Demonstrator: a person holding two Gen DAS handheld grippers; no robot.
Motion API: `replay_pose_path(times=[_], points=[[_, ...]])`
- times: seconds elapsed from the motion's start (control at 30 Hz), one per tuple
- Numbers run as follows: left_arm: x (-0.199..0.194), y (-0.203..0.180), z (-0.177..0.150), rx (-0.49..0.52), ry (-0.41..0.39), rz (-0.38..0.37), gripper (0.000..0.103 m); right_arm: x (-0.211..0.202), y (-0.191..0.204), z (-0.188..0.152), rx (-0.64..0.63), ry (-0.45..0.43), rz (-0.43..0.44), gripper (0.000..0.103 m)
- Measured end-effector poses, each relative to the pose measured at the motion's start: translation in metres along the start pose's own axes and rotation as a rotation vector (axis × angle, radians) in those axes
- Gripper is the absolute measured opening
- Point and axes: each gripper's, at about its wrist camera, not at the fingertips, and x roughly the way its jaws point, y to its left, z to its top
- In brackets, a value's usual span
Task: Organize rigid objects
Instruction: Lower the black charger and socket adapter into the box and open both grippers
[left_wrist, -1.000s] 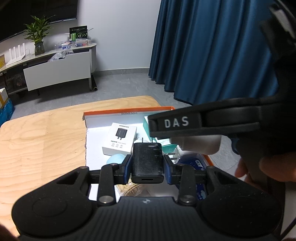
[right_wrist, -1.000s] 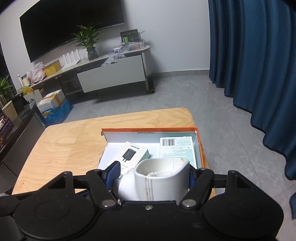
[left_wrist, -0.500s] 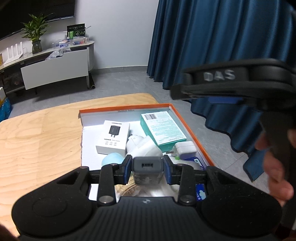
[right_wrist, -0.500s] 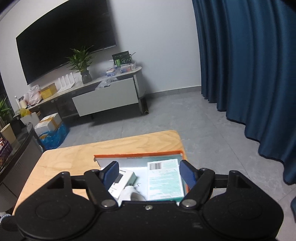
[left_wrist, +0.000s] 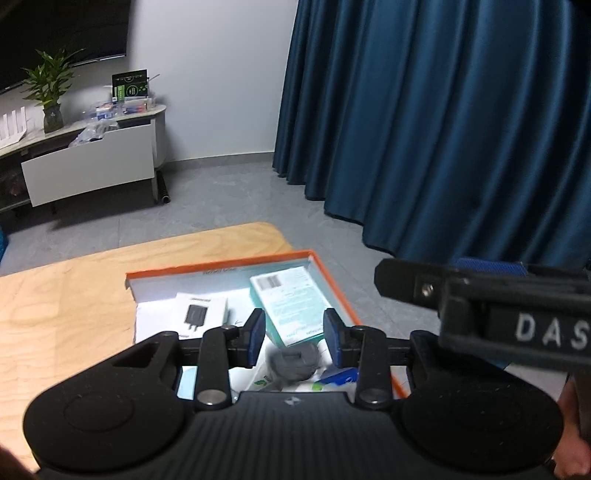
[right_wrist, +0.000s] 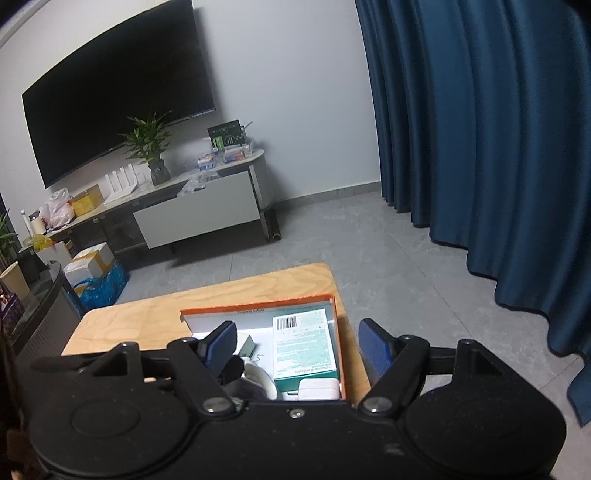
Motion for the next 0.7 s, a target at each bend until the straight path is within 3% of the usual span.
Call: replay_pose_path(times=[0.17,0.33,0.5,0.7], points=[[-0.004,0.0,-0.002,-0.021,0.008,0.012,0.051,-0.009,-0.001,-0.003,-0.006,-0.004,-0.015,0.089],[-0.017,0.002,-0.005,-0.04,-0.001,0.07,0.078,-0.018,-0.003,-0.009,-0.006,0.001,-0.006,0.09],[-0.036,-0.002,-0.014,-0.051,0.002,0.143,0.098,-0.034,-0.006,-0.017,-0.01,0.005,-0.014,0.091],[-0.056,-0.005,-0.033,-0.065,0.031,0.199,0.103,-0.048,-0.01,-0.034,-0.024,0.041,-0.019,0.092]])
